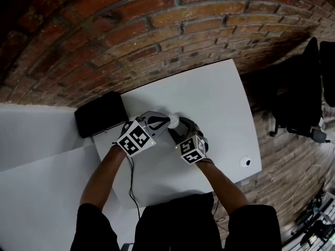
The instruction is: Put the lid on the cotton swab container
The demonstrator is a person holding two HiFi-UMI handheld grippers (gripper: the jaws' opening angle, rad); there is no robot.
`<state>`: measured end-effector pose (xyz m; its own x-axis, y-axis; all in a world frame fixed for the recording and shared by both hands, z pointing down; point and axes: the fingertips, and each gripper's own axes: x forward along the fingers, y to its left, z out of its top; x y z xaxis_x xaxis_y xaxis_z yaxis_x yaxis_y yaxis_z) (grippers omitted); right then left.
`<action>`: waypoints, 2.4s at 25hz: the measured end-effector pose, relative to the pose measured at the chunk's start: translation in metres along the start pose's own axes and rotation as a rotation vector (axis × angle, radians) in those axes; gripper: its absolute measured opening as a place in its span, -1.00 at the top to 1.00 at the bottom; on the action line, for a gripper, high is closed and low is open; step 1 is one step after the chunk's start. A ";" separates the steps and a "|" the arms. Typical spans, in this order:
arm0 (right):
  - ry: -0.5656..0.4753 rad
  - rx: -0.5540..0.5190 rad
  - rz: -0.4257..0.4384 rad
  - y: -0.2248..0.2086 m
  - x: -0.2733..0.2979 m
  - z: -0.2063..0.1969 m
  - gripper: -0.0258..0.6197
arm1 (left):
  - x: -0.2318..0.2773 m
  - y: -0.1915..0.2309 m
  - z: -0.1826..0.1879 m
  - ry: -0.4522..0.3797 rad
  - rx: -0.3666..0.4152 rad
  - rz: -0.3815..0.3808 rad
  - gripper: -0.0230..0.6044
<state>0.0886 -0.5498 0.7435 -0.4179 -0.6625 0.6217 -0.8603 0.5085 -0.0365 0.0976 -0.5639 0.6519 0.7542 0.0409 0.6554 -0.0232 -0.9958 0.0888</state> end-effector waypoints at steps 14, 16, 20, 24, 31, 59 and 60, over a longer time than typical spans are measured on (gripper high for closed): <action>0.002 -0.002 -0.002 0.000 0.000 0.000 0.19 | 0.013 -0.017 -0.023 0.096 0.031 -0.041 0.88; 0.003 -0.001 -0.002 0.000 0.000 -0.001 0.19 | 0.014 -0.017 -0.023 0.092 0.025 -0.039 0.88; 0.001 -0.002 -0.001 0.000 0.001 0.000 0.19 | 0.014 -0.016 -0.023 0.084 0.014 -0.035 0.88; 0.003 -0.002 -0.002 0.000 0.001 -0.001 0.19 | 0.014 -0.017 -0.025 0.088 0.014 -0.035 0.88; 0.006 -0.002 -0.004 0.000 0.001 -0.001 0.19 | 0.016 -0.017 -0.026 0.095 0.014 -0.021 0.88; -0.071 -0.003 -0.107 0.056 -0.100 0.012 0.82 | -0.054 -0.050 -0.002 -0.183 -0.095 0.284 0.88; -0.077 0.002 -0.109 0.063 -0.108 0.011 0.83 | -0.060 -0.056 -0.002 -0.193 -0.094 0.294 0.88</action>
<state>0.0761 -0.4522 0.6660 -0.3431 -0.7541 0.5600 -0.9024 0.4302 0.0264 0.0524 -0.5099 0.6096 0.8162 -0.2708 0.5103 -0.3106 -0.9505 -0.0077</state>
